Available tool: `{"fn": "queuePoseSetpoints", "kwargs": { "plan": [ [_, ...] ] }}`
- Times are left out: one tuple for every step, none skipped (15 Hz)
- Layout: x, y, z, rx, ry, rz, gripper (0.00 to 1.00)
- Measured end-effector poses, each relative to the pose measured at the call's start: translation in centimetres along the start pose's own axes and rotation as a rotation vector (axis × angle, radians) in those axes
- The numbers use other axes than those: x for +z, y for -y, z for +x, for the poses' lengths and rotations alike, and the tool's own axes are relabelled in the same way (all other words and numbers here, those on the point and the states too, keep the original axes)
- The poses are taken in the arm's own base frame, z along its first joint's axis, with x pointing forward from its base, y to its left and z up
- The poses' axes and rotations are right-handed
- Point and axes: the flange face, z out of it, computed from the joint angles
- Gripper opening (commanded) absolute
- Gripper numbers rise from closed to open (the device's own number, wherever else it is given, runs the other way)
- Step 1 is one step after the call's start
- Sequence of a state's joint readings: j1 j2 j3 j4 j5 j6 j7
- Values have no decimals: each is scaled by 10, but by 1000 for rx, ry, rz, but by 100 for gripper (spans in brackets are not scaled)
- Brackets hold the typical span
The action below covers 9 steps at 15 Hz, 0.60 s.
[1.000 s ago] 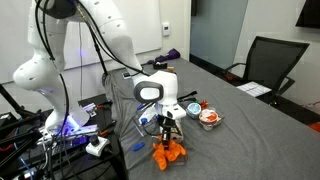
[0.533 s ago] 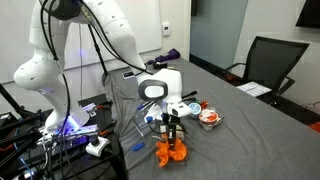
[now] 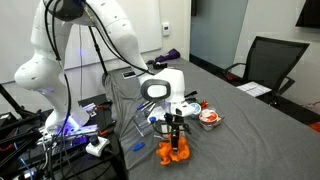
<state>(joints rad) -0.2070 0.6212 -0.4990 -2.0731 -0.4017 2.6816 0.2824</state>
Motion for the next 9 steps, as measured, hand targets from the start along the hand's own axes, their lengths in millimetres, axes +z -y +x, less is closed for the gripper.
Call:
{"fn": "queuePoseSetpoints", "kwargs": {
  "plan": [
    [0, -1, 0, -1, -1, 0, 98],
    [0, -1, 1, -4, -2, 0, 100],
    [-1, -1, 1, -8, -3, 0, 100],
    [-1, -1, 2, -11, -4, 0, 100],
    [-1, -2, 2, -15, -5, 0, 100],
    [-2, -2, 2, -21, -6, 0, 100],
    [-2, -2, 3, -29, -7, 0, 100],
    [-3, -3, 3, -38, -9, 0, 100],
    [-4, -3, 4, -50, -11, 0, 100]
  ]
}}
